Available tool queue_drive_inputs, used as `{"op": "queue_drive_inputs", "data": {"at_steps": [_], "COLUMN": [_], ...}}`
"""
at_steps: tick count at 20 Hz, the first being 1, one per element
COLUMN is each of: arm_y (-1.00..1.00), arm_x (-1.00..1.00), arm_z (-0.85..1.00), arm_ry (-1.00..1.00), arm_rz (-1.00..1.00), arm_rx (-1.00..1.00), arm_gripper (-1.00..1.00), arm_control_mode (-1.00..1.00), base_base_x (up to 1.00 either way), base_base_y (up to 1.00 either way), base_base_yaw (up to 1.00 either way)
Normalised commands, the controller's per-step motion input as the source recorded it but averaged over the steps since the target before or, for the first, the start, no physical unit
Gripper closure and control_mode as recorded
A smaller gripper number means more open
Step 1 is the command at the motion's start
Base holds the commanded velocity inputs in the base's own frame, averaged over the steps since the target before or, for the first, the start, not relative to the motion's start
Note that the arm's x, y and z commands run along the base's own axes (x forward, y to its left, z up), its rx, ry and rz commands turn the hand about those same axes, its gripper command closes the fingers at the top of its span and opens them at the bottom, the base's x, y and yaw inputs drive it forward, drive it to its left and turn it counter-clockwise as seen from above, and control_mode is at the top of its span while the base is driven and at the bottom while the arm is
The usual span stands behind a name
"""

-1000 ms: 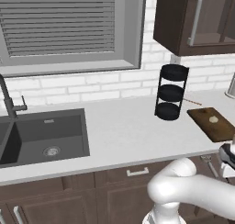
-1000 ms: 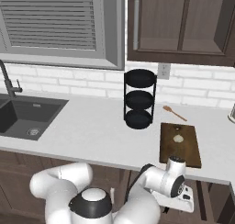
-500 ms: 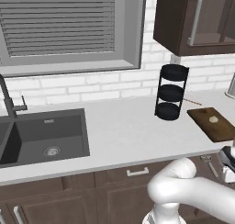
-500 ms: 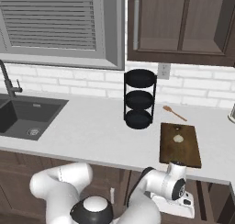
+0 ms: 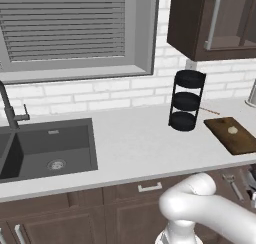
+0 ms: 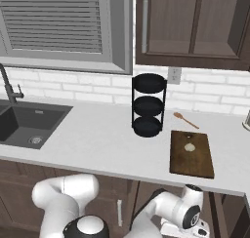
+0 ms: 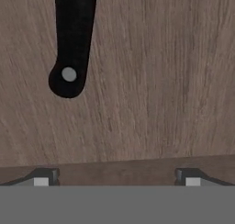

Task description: Place the appropriate cutting tool for cutting the garlic skin on the cutting board.

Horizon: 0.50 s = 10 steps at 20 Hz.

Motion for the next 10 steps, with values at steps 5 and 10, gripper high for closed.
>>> {"op": "queue_drive_inputs", "data": {"at_steps": [5,10], "arm_y": [0.0,0.01], "arm_x": [-0.34,0.09], "arm_z": [0.0,0.14], "arm_ry": [0.0,-0.01], "arm_rz": [0.0,0.0], "arm_rx": [0.0,0.0], "arm_gripper": [-1.0,-1.0], "arm_control_mode": [-1.0,-1.0], "base_base_x": [0.0,0.0], "base_base_y": [0.0,0.0], "base_base_yaw": [0.0,0.0]}}
